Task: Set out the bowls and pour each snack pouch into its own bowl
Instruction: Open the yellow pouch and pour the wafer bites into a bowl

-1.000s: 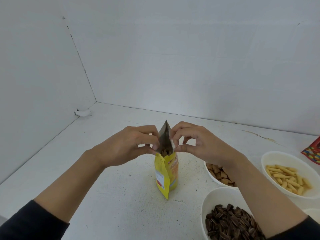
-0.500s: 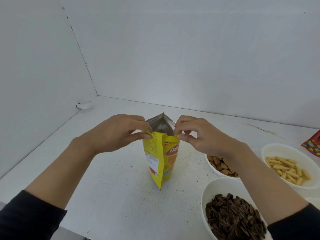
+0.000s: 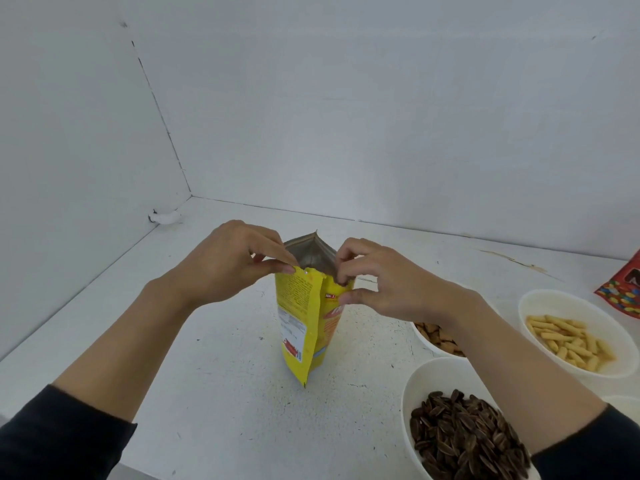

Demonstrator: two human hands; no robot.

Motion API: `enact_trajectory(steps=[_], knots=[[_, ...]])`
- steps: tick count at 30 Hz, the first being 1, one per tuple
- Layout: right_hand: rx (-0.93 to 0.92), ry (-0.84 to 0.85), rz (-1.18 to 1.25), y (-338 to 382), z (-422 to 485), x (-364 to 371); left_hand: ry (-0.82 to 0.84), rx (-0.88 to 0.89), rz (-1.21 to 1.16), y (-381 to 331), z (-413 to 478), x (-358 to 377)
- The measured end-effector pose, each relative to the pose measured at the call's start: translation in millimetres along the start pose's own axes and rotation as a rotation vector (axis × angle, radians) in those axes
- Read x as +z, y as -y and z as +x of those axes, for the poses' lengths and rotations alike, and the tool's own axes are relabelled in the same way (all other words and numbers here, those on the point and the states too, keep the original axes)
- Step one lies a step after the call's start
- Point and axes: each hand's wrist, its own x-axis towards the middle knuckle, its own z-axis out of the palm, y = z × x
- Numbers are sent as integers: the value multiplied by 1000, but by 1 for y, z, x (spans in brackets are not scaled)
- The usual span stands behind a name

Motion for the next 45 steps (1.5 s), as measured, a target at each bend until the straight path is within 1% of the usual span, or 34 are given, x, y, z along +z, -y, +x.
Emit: enact_trajectory(steps=[2,4,6,9,12,14,16,17,20,22,24,26,29,31,34,36,40,43,45], knots=[[34,6,51,2,-1,-4,-36,-4,44,4,-3,-1],[40,11,72,6,0,-8,-78,-18,-10,5,-6,0],[29,-24,45,11,3,-8,-135,-49,-54,3,-7,3],[19,-171,21,17,5,-4,-272,-134,-123,-5,-9,7],[24,-295,48,24,10,-1,-340,-200,-189,-17,-11,11],[52,-388,73,28,14,0,-365,-268,-352,-27,-11,15],[71,-475,51,29,18,0,-350,-329,-529,-36,-10,19],[80,-510,35,29,19,-1,-320,-331,-549,-38,-11,23],[115,-591,86,33,23,-11,-206,-324,-501,-35,-15,39],[142,-636,145,36,26,-19,-174,-340,-465,-32,-17,47],[167,-671,148,39,26,-26,-177,-357,-447,-32,-18,51],[198,-697,138,40,25,-31,-202,-390,-540,-33,-18,50],[262,-741,191,39,23,-35,-226,-416,-707,-35,-16,49],[302,-771,195,38,21,-35,-234,-424,-718,-35,-15,51],[366,-833,237,37,16,-38,-313,-491,-723,-35,-13,55],[414,-858,283,37,11,-43,-339,-533,-783,-38,-9,55],[488,-929,392,34,0,-56,-274,-503,-946,-50,2,52],[540,-973,403,33,-13,-66,-181,-478,-1006,-62,14,57],[560,-1001,399,30,-23,-70,-185,-475,-1052,-70,22,63]])
